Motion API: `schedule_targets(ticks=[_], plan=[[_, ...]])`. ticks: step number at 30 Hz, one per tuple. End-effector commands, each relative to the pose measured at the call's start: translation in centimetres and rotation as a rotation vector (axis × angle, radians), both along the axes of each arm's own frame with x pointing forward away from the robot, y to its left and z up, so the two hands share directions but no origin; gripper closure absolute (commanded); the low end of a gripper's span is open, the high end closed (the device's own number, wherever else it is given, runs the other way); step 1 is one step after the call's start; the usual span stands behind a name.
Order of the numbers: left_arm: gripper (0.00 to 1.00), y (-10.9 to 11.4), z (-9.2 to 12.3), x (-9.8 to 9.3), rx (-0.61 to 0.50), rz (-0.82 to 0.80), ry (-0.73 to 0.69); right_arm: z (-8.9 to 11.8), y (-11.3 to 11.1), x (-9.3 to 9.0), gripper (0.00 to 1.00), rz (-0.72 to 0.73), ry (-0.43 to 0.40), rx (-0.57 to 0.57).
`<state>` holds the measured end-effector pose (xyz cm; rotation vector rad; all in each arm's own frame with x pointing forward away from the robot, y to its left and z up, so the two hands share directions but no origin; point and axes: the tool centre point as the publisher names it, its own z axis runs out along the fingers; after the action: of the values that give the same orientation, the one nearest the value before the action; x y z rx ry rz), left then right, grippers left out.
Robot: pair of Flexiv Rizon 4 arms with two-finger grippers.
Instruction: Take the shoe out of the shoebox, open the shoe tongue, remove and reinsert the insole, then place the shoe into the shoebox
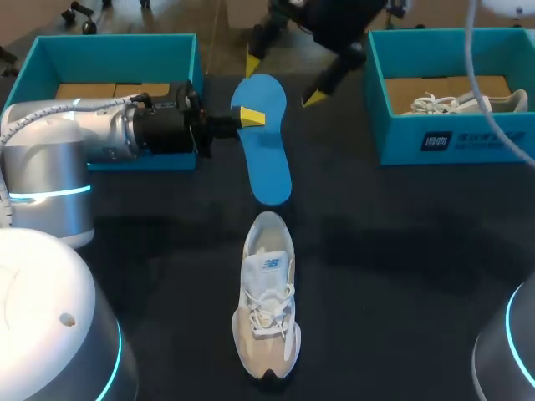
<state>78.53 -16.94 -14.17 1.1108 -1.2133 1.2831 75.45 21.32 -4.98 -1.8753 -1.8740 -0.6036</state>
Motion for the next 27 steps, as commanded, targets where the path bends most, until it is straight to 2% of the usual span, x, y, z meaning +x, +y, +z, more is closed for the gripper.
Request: schedule_targets(ticks=[1,19,27], plan=[[1.0,0.1,0.0,-0.1,0.003,0.0,0.0,-0.9,-0.8,-0.1,0.0,0.007,-0.017,0.634],[1.0,0.1,0.0,-0.1,0.003,0.0,0.0,-3.0,-2.3,0.8,0.0,0.003,-0.011,0.759],[1.0,0.1,0.0,-0.1,0.003,0.0,0.0,-2.9,-2.5,0.9,0.0,-0.004,-0.02,0.776]])
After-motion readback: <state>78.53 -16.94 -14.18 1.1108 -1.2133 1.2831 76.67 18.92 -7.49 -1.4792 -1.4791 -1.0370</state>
